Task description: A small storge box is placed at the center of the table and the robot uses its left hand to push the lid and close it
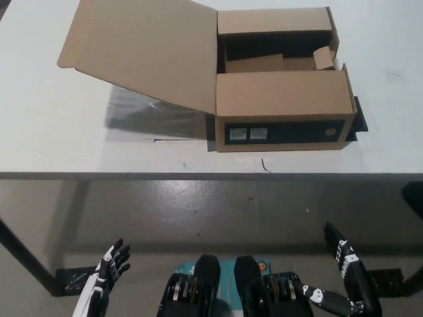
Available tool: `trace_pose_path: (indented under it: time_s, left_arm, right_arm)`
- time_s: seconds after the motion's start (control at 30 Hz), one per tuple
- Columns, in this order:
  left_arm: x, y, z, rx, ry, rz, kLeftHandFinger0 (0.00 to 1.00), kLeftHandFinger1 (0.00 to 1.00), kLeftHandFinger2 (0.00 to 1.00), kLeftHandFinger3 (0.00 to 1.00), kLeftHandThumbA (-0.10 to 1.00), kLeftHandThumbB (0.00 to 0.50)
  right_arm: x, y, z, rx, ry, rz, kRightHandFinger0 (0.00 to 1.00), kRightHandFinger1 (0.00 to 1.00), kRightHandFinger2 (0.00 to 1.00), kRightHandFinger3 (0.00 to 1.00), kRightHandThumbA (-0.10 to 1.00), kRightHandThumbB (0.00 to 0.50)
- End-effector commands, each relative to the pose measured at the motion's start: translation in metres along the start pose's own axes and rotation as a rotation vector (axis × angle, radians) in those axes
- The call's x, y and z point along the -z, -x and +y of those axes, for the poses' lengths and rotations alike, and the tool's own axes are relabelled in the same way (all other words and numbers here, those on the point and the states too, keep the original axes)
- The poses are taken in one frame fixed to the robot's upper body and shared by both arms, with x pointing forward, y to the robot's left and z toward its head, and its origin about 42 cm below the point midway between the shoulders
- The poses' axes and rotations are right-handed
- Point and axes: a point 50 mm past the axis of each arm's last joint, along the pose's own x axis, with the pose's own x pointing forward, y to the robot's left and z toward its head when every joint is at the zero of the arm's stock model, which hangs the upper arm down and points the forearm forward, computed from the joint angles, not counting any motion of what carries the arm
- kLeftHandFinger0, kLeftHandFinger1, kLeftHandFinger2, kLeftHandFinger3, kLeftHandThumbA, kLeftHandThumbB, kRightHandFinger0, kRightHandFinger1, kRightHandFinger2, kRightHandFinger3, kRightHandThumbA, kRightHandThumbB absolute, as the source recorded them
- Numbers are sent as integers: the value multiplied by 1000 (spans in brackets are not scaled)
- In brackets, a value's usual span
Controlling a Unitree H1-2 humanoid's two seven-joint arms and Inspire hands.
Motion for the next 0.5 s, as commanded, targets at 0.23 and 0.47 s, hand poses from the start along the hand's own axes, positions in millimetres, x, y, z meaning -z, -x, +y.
trace_pose_path:
  time_s: [0.23,0.47]
  left_arm:
    - [-22,-6,-1,32,38,-119,1000,1000,1000,1000,1000,413]
    - [-34,-11,0,35,22,-163,1000,1000,1000,1000,1000,425]
  right_arm:
    - [-10,-9,-3,1,5,-79,1000,1000,1000,1000,1000,314]
    - [-13,-18,-3,-2,10,-91,1000,1000,1000,1000,1000,316]
